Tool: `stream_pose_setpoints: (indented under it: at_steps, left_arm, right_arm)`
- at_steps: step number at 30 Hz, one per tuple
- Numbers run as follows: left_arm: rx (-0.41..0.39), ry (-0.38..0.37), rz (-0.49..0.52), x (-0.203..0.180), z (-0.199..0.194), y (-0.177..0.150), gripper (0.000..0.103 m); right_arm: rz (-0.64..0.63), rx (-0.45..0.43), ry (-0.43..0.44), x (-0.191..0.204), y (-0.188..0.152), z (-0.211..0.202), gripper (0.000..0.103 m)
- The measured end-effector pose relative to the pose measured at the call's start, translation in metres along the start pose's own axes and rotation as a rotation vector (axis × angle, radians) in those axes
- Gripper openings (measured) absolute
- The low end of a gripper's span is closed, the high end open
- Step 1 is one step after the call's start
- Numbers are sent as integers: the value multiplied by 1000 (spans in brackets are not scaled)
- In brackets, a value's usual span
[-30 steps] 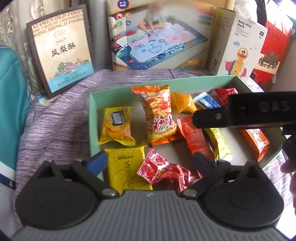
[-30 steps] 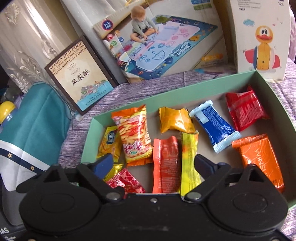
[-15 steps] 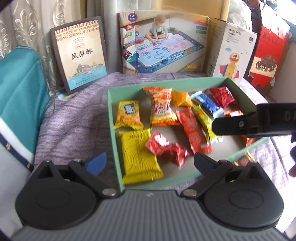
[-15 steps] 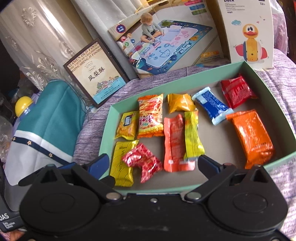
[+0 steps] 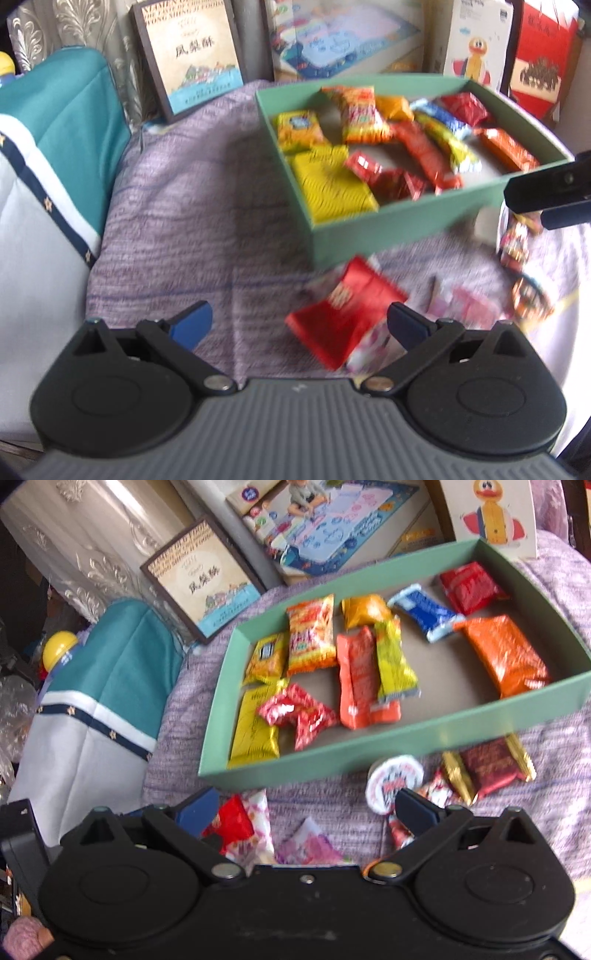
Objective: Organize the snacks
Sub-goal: 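Reach both tools toward the remaining snacks on the cloth, then grasp clear pastry packet with right tool while left tool grasps red packet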
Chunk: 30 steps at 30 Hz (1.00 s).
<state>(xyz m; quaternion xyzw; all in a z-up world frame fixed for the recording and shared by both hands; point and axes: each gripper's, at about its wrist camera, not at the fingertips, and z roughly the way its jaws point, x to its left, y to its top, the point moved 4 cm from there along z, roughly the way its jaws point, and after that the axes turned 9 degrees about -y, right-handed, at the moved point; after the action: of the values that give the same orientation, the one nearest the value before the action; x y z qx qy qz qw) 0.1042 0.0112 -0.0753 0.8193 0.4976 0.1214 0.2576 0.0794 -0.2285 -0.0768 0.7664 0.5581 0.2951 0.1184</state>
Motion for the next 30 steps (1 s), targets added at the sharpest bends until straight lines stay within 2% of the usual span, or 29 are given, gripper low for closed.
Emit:
stream_pose_setpoints:
  at_steps: [4, 9, 12, 19, 23, 25, 27, 30]
  left_arm:
    - [12, -11, -29, 12, -2, -15, 103]
    - [12, -18, -66, 22, -1, -25, 103]
    - [7, -23, -88, 30, -1, -31, 103]
    - [12, -40, -164, 52, 4, -47, 103]
    - [7, -46, -185, 61, 5, -49, 103]
    - [0, -54, -192, 64, 5, -47, 103]
    - [-3, -63, -188, 62, 5, -44, 103]
    - [-10, -78, -156, 55, 7, -36, 103]
  right_arm:
    - [-102, 7, 3, 22, -21, 7, 101]
    - [-228, 50, -2, 50, -45, 22, 79]
    - [-284, 77, -11, 63, -56, 30, 73]
    - [-396, 98, -43, 85, -71, 45, 69]
    - [-477, 98, -81, 95, -78, 52, 48]
    - [-538, 79, -109, 99, -82, 55, 46]
    - [-585, 62, -135, 103, -85, 54, 32]
    - [-543, 65, -116, 97, -81, 48, 32]
